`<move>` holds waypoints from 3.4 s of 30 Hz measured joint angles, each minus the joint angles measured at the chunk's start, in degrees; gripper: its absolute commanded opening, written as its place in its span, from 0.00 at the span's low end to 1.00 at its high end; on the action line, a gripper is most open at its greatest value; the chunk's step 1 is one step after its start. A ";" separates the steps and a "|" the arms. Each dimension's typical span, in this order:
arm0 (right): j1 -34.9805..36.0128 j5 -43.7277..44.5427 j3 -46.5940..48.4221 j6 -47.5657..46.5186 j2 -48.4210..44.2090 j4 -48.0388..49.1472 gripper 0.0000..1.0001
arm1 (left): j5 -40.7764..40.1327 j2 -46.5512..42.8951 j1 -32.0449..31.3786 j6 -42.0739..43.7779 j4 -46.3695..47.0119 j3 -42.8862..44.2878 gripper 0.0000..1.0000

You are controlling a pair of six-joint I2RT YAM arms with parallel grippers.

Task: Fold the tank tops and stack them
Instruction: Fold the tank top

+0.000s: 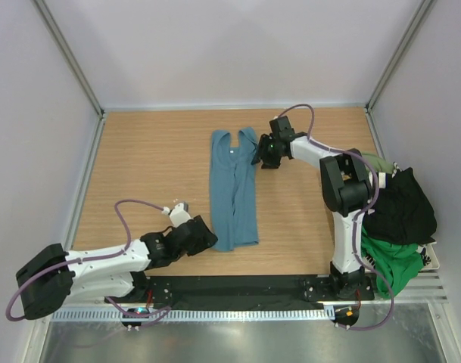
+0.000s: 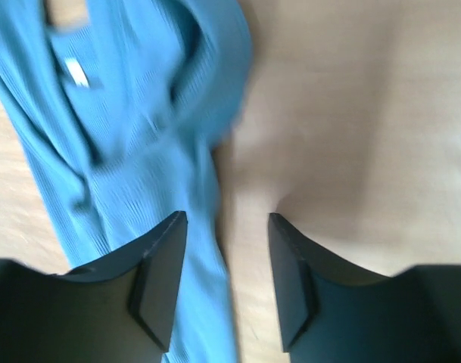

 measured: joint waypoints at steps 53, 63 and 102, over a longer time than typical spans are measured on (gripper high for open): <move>25.20 -0.33 -62.53 10.97 -52.15 6.91 0.02 | 6.32 -0.83 -2.23 1.55 -3.32 0.02 0.33; 25.18 -0.33 -62.51 10.99 -52.17 6.86 0.02 | 5.73 -1.05 -6.03 0.15 -1.99 -1.31 0.00; 25.22 0.94 -62.40 10.01 -56.19 -0.02 0.27 | 3.58 8.41 -10.40 6.75 -9.40 10.08 0.35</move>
